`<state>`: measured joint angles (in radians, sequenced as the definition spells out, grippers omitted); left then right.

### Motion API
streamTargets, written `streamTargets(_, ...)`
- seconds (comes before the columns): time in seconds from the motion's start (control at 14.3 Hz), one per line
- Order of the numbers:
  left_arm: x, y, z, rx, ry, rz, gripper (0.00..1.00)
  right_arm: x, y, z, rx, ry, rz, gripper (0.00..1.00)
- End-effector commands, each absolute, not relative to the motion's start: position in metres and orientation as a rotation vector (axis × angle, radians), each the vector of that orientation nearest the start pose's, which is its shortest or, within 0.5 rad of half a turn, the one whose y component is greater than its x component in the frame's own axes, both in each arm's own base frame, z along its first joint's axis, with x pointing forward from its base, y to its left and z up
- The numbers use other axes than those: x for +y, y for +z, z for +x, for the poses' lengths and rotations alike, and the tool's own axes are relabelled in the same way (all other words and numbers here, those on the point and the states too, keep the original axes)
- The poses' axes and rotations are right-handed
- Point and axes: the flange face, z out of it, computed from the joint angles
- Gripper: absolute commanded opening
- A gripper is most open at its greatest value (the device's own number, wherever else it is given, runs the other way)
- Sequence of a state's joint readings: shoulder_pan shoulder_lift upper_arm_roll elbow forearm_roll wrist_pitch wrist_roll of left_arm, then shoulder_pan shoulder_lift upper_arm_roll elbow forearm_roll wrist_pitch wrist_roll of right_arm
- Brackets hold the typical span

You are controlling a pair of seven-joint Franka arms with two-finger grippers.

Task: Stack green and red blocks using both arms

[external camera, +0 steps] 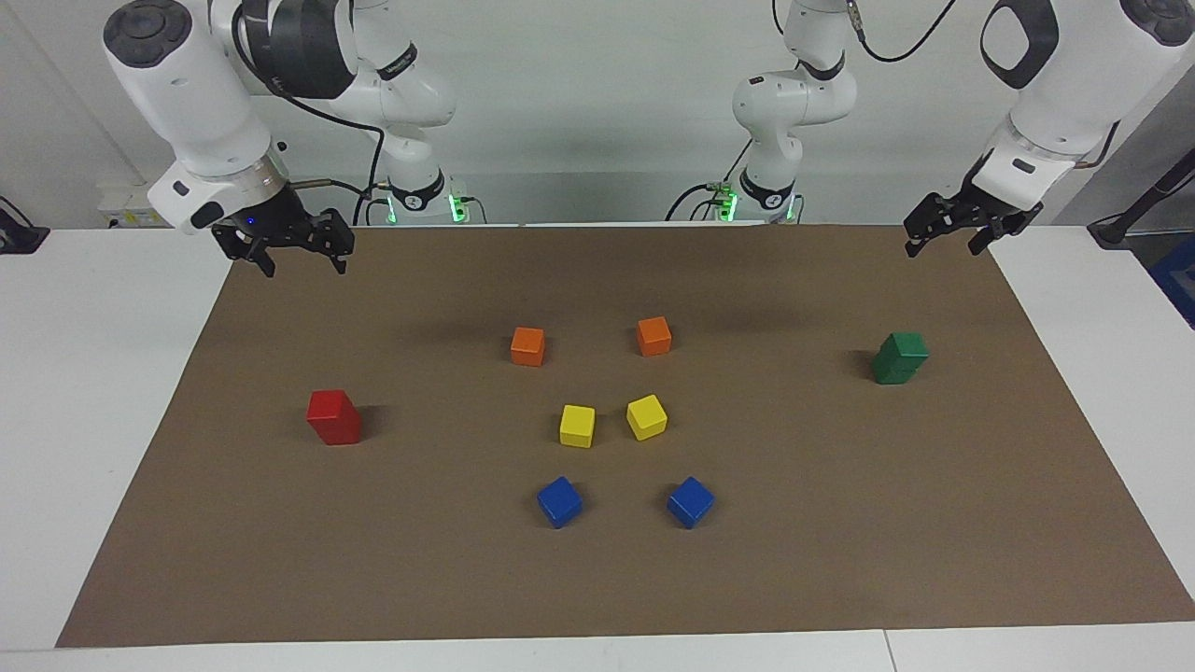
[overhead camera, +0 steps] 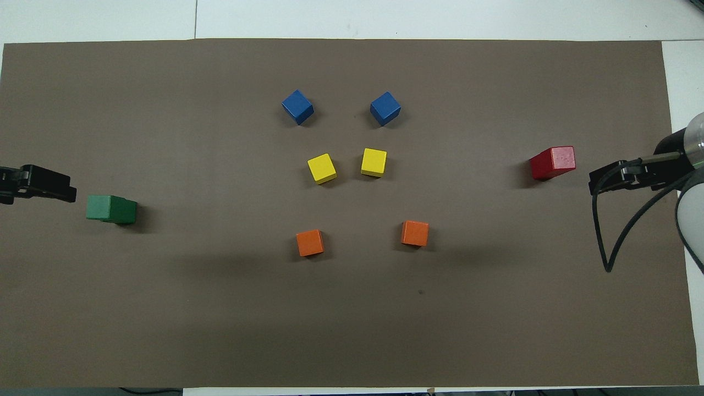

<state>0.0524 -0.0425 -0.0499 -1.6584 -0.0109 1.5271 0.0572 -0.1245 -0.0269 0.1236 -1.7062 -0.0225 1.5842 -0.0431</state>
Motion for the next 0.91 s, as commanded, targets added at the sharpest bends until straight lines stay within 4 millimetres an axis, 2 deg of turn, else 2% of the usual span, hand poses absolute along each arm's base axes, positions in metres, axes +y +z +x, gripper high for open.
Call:
streamTargets(0.0,0.001,0.606,0.540,0.066,0.169,-3.149,1.00,-0.005,0.576,0.537,-0.058,0.160,-3.165,1.00)
streamTargets(0.14,0.000,0.627,0.543,0.069,0.121,-3.157,1.00,-0.005,0.576,0.536,-0.058,0.157,-3.165,1.00)
streamTargets(0.35,-0.003,0.629,0.545,0.080,0.101,-3.146,1.00,-0.004,0.572,0.535,-0.058,0.165,-3.165,1.00)
streamTargets(0.56,0.007,0.632,0.545,0.054,0.053,-3.148,1.00,-0.005,0.573,0.535,-0.055,0.160,-3.164,1.00)
streamTargets(0.84,0.005,0.630,0.547,0.063,0.031,-3.147,1.00,-0.005,0.572,0.535,-0.058,0.148,-3.165,1.00)
